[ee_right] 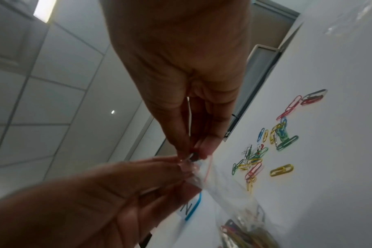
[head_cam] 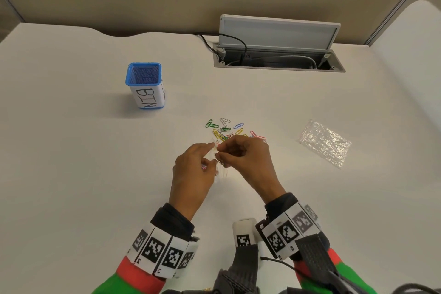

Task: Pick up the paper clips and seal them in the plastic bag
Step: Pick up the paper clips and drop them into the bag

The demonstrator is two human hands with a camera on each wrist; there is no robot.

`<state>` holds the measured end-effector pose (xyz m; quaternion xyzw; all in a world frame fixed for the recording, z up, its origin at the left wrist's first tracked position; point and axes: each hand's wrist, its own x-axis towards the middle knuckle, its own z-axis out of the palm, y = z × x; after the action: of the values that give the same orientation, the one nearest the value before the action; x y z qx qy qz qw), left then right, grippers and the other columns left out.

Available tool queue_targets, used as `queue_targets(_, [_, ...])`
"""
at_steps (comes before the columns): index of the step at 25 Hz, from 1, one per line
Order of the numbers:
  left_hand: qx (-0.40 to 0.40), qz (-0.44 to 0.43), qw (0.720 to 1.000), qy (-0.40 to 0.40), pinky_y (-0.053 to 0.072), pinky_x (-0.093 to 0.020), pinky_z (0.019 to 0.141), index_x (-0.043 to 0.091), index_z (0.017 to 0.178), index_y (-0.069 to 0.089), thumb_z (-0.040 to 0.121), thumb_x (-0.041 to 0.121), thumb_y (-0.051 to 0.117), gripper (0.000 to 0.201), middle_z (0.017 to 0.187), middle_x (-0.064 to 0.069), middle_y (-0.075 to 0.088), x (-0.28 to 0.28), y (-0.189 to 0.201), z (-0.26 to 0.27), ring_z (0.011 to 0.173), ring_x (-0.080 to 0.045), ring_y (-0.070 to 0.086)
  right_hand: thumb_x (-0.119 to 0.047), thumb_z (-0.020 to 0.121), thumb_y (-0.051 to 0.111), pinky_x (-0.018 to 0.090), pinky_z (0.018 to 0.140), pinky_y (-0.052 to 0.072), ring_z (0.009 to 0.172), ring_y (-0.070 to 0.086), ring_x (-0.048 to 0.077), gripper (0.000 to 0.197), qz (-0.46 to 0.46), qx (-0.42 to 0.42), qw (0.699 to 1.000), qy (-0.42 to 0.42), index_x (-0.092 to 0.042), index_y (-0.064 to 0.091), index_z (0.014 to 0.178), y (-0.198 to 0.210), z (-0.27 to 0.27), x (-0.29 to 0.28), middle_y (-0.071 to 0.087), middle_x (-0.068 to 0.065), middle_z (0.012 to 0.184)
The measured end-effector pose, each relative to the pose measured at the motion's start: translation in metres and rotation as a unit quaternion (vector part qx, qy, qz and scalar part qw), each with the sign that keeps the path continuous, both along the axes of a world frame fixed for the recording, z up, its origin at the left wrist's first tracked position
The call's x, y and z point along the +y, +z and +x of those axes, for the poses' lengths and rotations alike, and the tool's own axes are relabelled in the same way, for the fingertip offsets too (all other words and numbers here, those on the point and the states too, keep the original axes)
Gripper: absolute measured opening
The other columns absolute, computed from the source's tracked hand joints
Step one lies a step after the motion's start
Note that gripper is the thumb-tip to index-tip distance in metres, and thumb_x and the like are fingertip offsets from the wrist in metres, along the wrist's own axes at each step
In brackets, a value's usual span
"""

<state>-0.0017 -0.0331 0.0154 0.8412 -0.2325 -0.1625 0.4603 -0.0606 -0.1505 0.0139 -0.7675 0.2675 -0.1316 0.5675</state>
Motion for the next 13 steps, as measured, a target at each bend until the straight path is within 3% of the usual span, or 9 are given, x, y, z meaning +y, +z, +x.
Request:
queue_targets(5, [-0.004,0.0,1.0,0.002,0.047,-0.024,0.082,0.011,0.12,0.055,0.082,0.013,0.061,0.038,0.126,-0.007,0.059,0.001,-0.002,0.003,0.086,-0.011,0.056,-0.003,0.082,0.066,0.024,0.065,0.06,0.068,0.07,0.017,0.011,-0.006,-0.011,1.0,-0.004,-0.007,0.072,0.09,-0.001,0.005,0.001,0.073,0.011,0.079])
queue_targets(9, [0.0,-0.003,1.0,0.007,0.047,-0.024,0.082,0.01,0.12,0.055,0.082,0.011,0.061,0.038,0.126,-0.007,0.059,0.003,-0.001,0.004,0.085,-0.013,0.058,-0.001,0.081,0.064,0.027,0.065,0.058,0.065,0.066,0.016,0.012,-0.005,-0.031,0.992,-0.12,-0.008,0.072,0.086,-0.005,0.003,-0.023,0.072,0.01,0.075])
queue_targets(11, [-0.005,-0.011,1.0,0.005,0.046,-0.022,0.079,0.01,0.119,0.056,0.082,0.008,0.06,0.037,0.124,-0.008,0.06,0.004,-0.002,0.005,0.082,-0.015,0.06,0.0,0.083,0.059,0.033,0.076,0.058,0.075,0.067,0.019,0.018,-0.071,0.02,0.986,-0.151,-0.008,0.073,0.089,-0.018,0.004,-0.04,0.074,0.01,0.082])
queue_targets(13, [-0.007,-0.006,1.0,0.004,0.046,-0.022,0.078,0.01,0.119,0.056,0.082,0.008,0.06,0.037,0.123,-0.007,0.06,0.004,-0.002,0.005,0.082,-0.015,0.06,0.003,0.084,0.052,0.036,0.09,0.052,0.095,0.066,0.024,0.026,-0.151,0.103,0.976,-0.12,-0.006,0.073,0.096,-0.033,0.006,-0.05,0.074,0.012,0.099])
